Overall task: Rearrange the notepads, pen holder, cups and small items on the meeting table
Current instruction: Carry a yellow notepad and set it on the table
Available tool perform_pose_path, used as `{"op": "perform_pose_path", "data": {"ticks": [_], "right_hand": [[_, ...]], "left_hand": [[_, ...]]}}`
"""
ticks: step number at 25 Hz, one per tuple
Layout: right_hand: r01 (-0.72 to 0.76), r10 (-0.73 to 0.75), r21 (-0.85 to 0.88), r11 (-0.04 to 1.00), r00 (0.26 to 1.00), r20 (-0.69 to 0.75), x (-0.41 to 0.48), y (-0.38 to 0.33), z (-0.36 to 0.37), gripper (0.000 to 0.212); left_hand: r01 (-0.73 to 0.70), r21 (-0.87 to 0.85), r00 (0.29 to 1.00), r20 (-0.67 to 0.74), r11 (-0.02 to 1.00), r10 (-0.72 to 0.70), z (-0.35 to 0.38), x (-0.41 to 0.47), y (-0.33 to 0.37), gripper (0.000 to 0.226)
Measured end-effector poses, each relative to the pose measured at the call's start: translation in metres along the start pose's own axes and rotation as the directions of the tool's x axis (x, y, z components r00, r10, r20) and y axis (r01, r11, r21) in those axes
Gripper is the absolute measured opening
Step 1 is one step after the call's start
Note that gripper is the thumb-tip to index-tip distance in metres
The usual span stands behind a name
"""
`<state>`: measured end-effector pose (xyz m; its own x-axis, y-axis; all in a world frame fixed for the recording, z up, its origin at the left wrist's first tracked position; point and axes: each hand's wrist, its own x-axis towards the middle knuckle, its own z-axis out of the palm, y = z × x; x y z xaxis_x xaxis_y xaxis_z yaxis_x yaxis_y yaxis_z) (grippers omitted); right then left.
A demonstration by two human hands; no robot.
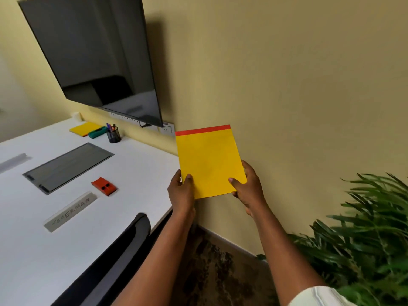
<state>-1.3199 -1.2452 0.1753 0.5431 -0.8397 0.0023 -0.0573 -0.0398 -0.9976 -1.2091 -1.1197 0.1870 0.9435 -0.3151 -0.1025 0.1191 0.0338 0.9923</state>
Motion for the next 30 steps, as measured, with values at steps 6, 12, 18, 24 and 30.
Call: {"op": "perform_pose_path", "data": {"ticks": [6,12,18,24,30], "right_hand": [[-0.046,0.054,-0.103,0.994,0.995,0.079,0.096,0.011,0.025,0.064],[-0.028,0.056,-0.154,0.988,0.983,0.177,0.188,0.007,0.067,0.061],[-0.085,0.143,-0.196,0.977,0.941,0.307,0.249,0.049,0.120,0.058],[-0.163,0.244,-0.201,0.966,0.828,0.504,0.312,0.079,0.180,0.059],[-0.104,0.252,-0.256,0.961,0.712,0.655,0.356,0.084,0.233,0.063]], "left_hand": [[0.063,-0.059,0.976,-0.207,0.996,-0.074,0.045,0.074,-0.018,0.038],[0.113,-0.067,0.910,-0.395,0.991,-0.130,0.071,0.155,-0.018,0.036],[0.190,-0.002,0.865,-0.473,0.982,-0.168,0.054,0.218,-0.057,0.035],[0.238,-0.065,0.763,-0.605,0.969,-0.228,0.047,0.278,-0.078,0.034],[0.200,-0.153,0.656,-0.712,0.968,-0.248,0.036,0.312,-0.082,0.033]]}}
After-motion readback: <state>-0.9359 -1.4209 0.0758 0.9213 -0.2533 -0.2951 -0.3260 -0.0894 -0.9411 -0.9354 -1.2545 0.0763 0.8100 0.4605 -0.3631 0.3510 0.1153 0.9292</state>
